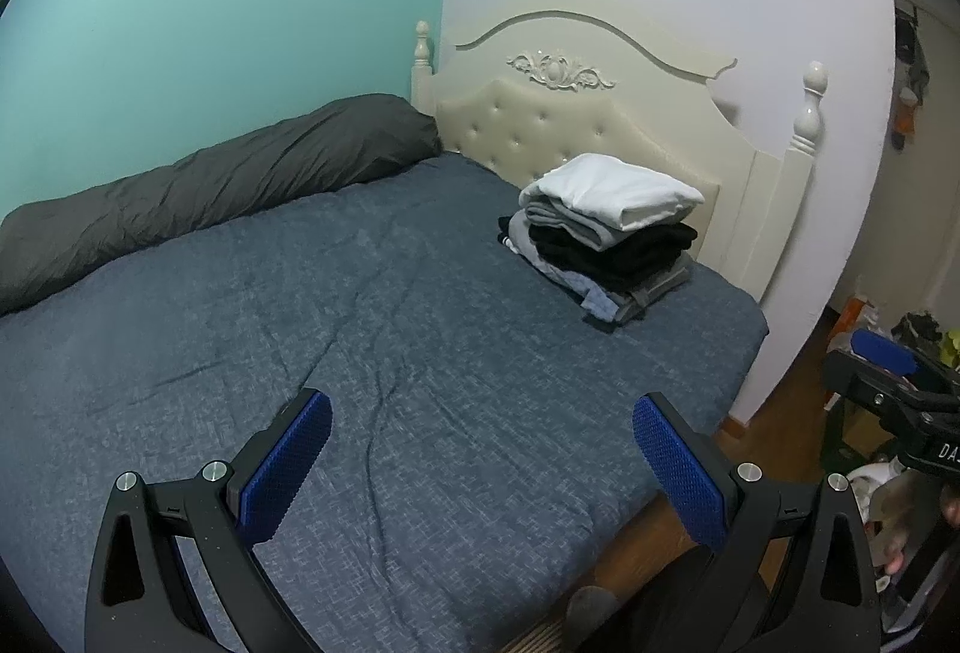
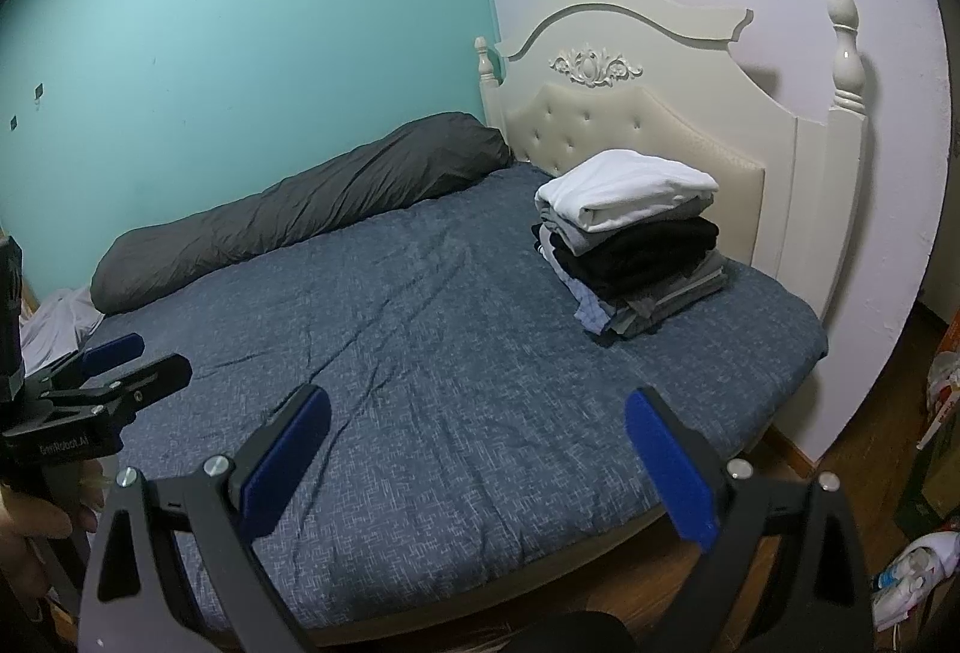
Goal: Fold clothes
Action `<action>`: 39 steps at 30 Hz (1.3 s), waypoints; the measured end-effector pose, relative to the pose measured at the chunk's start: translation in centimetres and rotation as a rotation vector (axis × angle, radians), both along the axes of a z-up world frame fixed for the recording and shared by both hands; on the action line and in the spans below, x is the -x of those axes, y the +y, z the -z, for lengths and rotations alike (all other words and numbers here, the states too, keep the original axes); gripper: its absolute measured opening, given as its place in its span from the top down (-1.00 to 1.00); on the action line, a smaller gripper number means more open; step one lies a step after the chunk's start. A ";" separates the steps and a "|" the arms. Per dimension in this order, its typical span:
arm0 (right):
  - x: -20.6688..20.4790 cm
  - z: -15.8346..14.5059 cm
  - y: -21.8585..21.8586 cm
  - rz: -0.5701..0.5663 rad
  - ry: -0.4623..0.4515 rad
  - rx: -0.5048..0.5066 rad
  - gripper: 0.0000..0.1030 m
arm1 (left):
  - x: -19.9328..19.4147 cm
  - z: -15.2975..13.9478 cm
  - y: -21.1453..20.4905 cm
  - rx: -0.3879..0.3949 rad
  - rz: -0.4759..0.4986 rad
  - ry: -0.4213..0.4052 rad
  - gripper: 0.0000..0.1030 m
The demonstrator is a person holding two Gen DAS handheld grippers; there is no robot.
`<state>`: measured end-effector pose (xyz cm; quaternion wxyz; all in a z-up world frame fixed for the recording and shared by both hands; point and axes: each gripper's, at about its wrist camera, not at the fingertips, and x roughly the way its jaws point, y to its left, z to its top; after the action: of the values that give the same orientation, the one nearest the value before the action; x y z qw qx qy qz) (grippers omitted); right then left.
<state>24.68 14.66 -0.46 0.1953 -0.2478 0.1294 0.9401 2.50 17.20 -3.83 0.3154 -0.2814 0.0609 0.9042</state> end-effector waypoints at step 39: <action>-0.5 -0.1 0.6 0.012 0.001 0.002 -0.93 | -0.2 -0.1 0.0 -0.011 -0.002 0.004 -0.99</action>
<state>25.14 15.25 -0.33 0.2006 -0.2467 0.1319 0.9389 2.66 17.20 -3.72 0.3160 -0.2782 0.0563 0.9053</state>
